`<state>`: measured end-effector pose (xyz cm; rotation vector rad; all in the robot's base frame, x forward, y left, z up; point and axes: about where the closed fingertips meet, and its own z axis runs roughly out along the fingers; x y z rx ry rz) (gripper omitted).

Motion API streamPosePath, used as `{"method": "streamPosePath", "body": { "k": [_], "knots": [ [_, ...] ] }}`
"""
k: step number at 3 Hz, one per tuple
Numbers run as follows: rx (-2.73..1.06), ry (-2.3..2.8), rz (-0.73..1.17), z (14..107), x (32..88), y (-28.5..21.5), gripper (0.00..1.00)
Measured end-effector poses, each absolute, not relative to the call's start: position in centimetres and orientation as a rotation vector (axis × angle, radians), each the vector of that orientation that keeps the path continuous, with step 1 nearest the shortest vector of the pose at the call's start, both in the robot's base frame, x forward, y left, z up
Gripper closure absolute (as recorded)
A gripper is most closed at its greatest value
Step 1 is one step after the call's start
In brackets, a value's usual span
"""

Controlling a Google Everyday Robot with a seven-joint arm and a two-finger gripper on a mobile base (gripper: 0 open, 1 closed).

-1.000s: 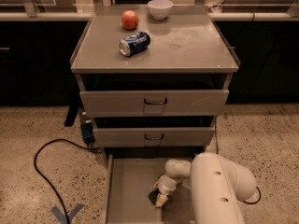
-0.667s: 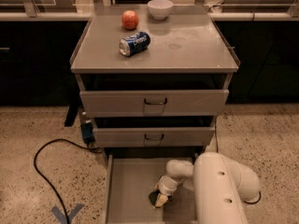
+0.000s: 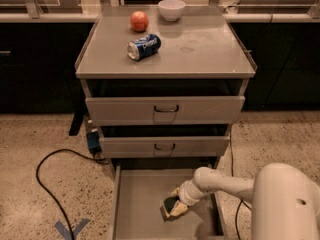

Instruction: Pick sponge from bottom drawer and place on counter

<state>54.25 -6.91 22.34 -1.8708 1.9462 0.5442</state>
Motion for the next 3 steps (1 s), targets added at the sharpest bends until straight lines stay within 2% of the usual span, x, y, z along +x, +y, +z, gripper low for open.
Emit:
{"method": "streamPosePath", "body": {
  "k": [1,3],
  "knots": [
    [-1.839,1.958,0.513,29.5,53.4,-7.7,1.0],
    [-1.753,1.952,0.489,48.5,57.8,-12.2,1.0]
  ]
}}
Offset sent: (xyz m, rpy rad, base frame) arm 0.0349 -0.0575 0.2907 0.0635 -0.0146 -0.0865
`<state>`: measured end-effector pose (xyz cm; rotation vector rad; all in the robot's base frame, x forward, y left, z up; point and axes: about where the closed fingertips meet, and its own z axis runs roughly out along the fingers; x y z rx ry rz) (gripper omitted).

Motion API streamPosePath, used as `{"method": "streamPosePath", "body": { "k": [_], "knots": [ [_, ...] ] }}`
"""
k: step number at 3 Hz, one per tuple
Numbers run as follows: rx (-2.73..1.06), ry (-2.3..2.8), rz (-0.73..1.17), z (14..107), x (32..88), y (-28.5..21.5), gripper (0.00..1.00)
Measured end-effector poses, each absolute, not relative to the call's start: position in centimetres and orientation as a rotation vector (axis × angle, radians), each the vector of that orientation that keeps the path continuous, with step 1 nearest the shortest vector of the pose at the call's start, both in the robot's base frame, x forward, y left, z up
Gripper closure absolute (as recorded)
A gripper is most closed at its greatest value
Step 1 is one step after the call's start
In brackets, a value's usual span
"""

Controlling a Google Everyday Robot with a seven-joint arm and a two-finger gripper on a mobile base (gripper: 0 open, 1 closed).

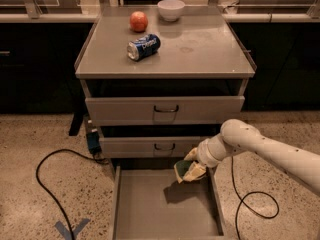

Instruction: Pick sponge from bottom drawer and place on counter

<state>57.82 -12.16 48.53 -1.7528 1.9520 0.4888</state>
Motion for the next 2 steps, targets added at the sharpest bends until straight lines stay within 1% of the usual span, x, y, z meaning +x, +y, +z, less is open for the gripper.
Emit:
{"method": "streamPosePath", "body": {
  "k": [1,2],
  "knots": [
    [-1.753,1.952,0.489,48.6,57.8,-12.2,1.0],
    [-1.758,1.93,0.454,51.6,58.6,-12.7,1.0]
  ]
}}
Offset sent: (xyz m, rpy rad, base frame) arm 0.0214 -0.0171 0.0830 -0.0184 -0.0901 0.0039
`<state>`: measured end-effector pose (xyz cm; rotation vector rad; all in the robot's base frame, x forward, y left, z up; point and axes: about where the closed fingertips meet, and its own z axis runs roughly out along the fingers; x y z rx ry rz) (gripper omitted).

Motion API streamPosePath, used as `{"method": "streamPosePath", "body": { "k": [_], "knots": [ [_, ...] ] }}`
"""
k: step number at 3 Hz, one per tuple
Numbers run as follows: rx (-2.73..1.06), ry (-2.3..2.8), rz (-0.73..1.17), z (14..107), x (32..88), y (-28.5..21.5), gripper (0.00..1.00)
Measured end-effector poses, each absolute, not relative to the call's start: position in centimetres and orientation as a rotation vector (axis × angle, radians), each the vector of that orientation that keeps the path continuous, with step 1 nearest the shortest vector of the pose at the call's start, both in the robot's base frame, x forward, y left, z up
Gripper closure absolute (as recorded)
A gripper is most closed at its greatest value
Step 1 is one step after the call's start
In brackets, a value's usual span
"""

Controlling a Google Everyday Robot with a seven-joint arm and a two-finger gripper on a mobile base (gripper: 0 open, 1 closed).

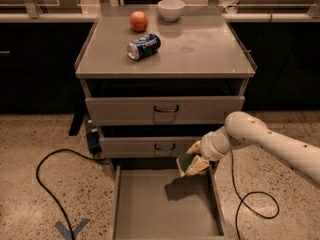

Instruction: Pick sponge from bottom drawer and place on counter

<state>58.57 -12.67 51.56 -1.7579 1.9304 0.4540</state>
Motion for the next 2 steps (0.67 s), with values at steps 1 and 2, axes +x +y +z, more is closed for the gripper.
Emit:
{"method": "streamPosePath", "body": {
  "k": [1,2],
  "knots": [
    [-1.727,1.866,0.453,58.6,59.8,-13.8,1.0],
    [-1.723,1.788,0.46,67.6,60.3,-13.8,1.0]
  ]
}}
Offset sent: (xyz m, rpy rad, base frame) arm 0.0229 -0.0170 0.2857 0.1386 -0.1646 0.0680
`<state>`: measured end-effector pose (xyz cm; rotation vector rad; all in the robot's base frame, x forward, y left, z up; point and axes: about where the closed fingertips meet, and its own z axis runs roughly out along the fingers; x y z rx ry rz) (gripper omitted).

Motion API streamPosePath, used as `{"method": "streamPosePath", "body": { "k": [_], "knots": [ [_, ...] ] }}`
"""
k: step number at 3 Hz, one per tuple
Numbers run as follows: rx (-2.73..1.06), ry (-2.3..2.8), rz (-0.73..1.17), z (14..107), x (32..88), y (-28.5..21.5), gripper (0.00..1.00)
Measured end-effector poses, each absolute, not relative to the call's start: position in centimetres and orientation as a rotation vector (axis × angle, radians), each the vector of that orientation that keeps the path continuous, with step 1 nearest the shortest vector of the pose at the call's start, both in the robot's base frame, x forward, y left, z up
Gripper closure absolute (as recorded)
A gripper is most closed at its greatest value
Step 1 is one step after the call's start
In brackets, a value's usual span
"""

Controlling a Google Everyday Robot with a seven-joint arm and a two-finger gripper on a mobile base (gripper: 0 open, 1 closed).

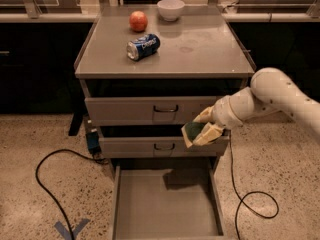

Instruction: Pick sponge from bottom drawer and place on counter

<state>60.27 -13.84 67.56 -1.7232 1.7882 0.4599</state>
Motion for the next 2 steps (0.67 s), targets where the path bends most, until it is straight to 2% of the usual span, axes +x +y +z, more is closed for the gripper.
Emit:
{"method": "streamPosePath", "body": {
  "k": [2],
  "knots": [
    [-1.783,1.728,0.421,81.6,60.3,-11.5,1.0]
  ]
}}
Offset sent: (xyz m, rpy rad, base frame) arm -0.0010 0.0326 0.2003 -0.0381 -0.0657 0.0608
